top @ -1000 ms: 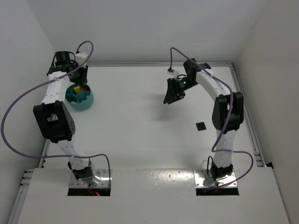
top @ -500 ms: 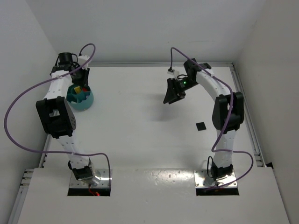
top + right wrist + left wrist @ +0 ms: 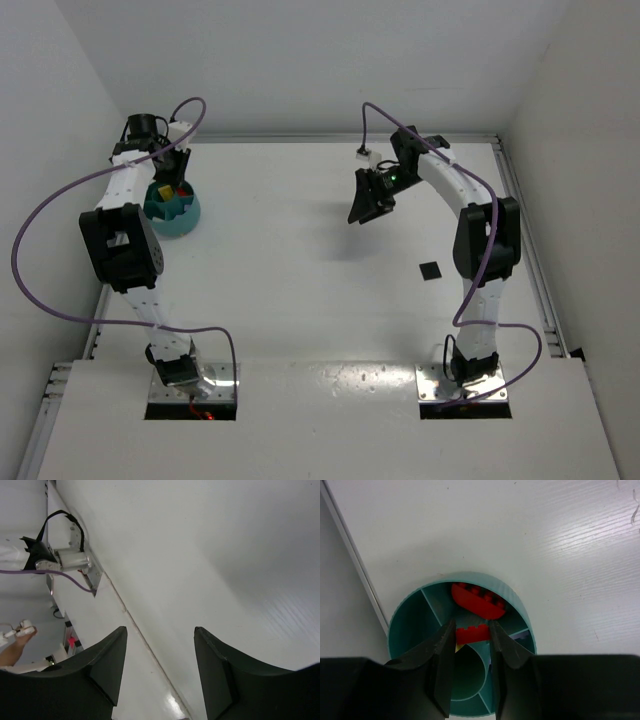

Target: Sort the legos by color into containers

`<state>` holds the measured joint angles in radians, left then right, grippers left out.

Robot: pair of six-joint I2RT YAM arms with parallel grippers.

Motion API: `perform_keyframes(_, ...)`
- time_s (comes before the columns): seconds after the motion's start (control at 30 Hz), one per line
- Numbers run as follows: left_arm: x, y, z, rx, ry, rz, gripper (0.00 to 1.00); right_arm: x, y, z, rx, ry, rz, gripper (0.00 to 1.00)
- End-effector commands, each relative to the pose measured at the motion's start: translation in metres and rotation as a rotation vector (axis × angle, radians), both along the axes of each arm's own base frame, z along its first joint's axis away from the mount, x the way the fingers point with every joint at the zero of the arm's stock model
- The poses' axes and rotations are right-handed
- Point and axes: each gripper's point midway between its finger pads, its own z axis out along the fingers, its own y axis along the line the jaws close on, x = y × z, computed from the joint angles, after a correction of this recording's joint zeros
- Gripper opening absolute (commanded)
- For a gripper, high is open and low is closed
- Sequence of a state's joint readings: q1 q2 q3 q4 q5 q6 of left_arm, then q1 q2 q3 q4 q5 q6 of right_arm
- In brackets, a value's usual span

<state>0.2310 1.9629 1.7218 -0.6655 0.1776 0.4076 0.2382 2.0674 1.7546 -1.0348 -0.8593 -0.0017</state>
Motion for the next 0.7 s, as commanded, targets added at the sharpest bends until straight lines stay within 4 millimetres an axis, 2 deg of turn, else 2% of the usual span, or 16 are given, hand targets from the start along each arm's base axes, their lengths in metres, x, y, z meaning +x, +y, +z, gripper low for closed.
perform_keyframes(0.0,0.01,0.009,0.011,0.03,-0.035,0.007,0.23,0.002,0.002,0.01,0.012,-0.042,0.017,0.57)
perform_keyframes(0.1,0.009,0.011,0.007,0.034,-0.024,0.013,0.25,0.002,0.002,0.01,0.012,-0.042,0.017,0.57)
perform_keyframes(0.3,0.009,0.011,0.007,0.034,-0.024,0.013,0.37,0.004,0.0,0.007,-0.005,-0.053,0.019,0.61)
perform_keyframes(0.5,0.011,0.003,0.007,-0.006,-0.032,-0.009,0.44,0.004,-0.002,0.008,-0.022,-0.067,0.015,0.62)
perform_keyframes(0.67,0.017,-0.008,0.029,-0.051,-0.104,-0.03,0.47,0.004,-0.007,0.005,-0.057,-0.083,0.007,0.62)
